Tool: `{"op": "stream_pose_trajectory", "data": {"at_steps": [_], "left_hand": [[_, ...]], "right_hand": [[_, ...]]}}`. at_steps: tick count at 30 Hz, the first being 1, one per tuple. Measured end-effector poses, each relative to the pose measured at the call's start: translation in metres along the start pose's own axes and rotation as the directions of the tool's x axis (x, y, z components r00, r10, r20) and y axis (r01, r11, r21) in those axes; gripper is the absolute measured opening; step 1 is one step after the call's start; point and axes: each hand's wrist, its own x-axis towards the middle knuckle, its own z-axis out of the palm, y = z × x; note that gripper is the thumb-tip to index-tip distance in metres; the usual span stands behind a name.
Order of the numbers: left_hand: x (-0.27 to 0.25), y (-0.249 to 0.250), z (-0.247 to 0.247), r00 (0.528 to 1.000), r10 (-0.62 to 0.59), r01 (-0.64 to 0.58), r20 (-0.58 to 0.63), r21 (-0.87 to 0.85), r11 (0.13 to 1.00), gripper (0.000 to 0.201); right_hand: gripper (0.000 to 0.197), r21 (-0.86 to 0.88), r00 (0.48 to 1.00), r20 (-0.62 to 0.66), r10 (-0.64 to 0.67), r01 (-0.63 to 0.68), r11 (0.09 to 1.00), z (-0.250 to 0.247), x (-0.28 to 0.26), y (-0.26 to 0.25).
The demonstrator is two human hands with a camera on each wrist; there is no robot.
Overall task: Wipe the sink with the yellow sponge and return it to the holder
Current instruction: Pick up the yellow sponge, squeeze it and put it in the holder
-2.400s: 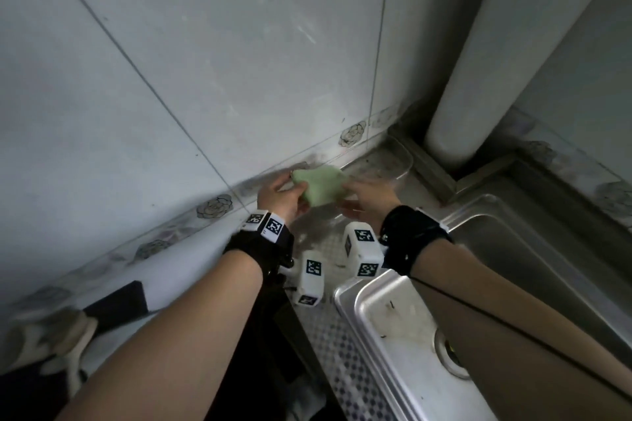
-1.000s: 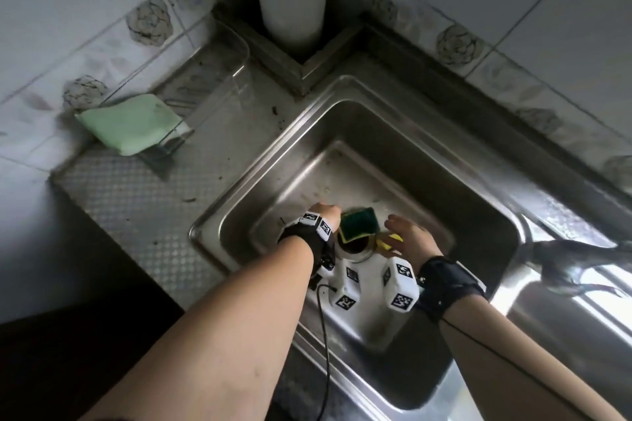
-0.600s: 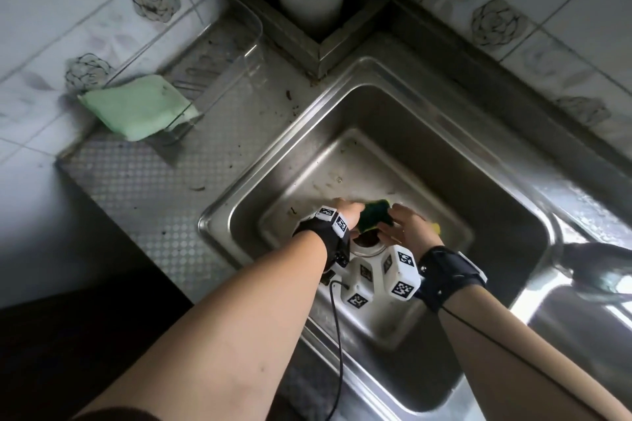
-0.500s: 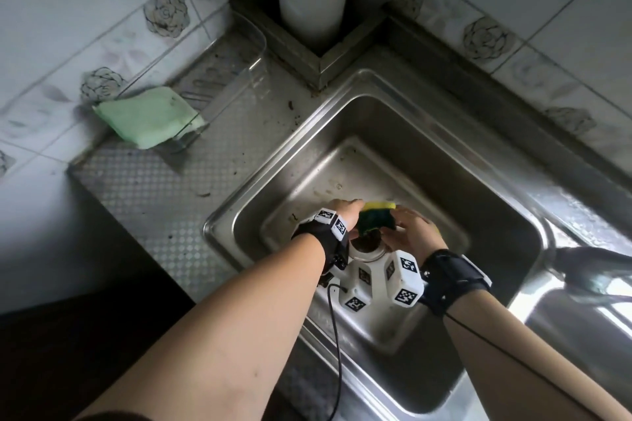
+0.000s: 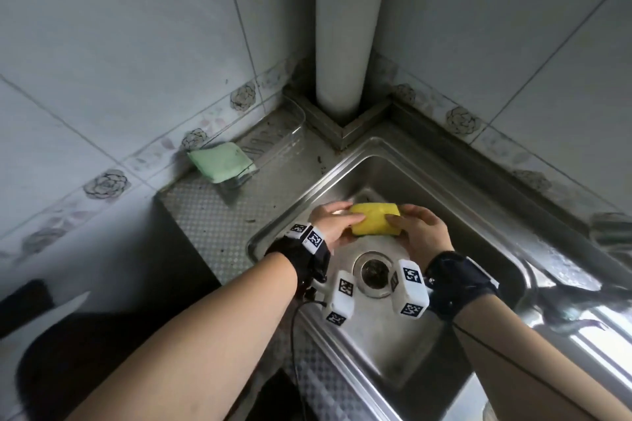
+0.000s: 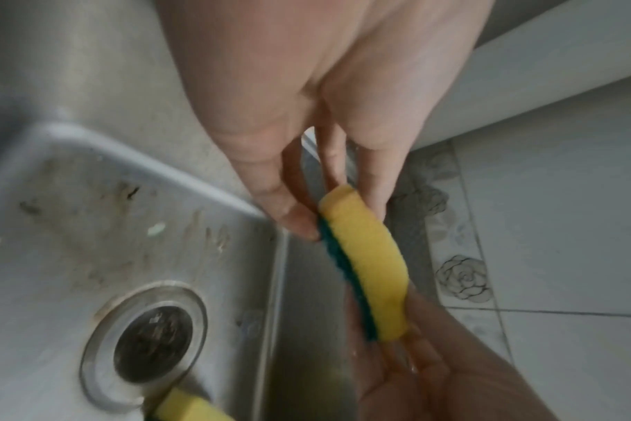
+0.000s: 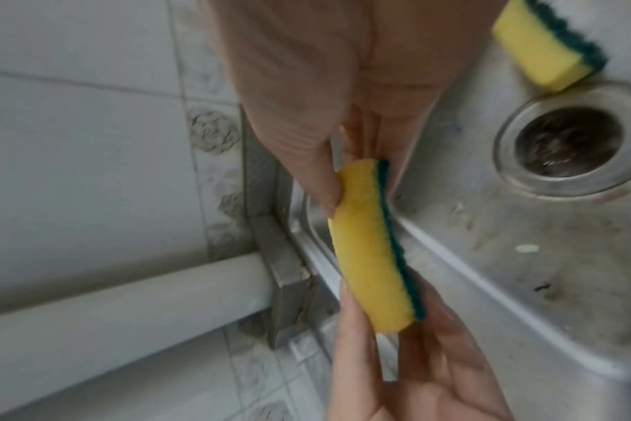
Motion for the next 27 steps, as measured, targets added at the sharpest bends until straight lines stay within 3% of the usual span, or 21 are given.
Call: {"op": "stream_pose_trajectory", "data": {"at_steps": [4, 8, 12, 16, 22, 25, 27], "left_hand": [[-0.019, 0.044, -0.036, 0.982, 0.156, -0.154, -0.111, 0.023, 0.988, 0.042], [-0.027, 0.090, -0.087, 0.934, 0.287, -0.260, -0.212, 0.148, 0.954, 0.081], [-0.025, 0.126, -0.134, 0.868, 0.414, -0.287, -0.274, 0.402, 0.869, 0.067], [-0.003, 0.143, -0.174, 0.814, 0.472, -0.162, -0.338, 0.648, 0.744, 0.060], [0.030, 0.140, -0.198, 0.816, 0.425, -0.002, -0.393, 0.733, 0.680, 0.057], [0.041, 0.128, -0.195, 0.797, 0.433, 0.067, -0.421, 0.774, 0.630, 0.056], [0.039, 0.130, -0.189, 0.798, 0.436, 0.112, -0.416, 0.813, 0.571, 0.057]], "right_hand": [[0.020, -0.084, 0.988, 0.105, -0.115, 0.124, 0.989, 0.055, 0.006, -0.023], [0.012, -0.134, 0.960, 0.216, -0.176, 0.208, 0.969, 0.127, 0.015, -0.035], [0.024, -0.219, 0.930, 0.292, -0.225, 0.294, 0.931, 0.190, 0.026, -0.045], [0.032, -0.303, 0.919, 0.358, -0.168, 0.285, 0.909, 0.245, 0.048, -0.051], [0.039, -0.392, 0.930, 0.367, 0.014, 0.141, 0.909, 0.281, 0.064, -0.047], [0.021, -0.404, 0.915, 0.399, 0.065, 0.112, 0.908, 0.278, 0.066, -0.039], [0.021, -0.391, 0.898, 0.432, 0.085, 0.102, 0.915, 0.275, 0.066, -0.037]]}}
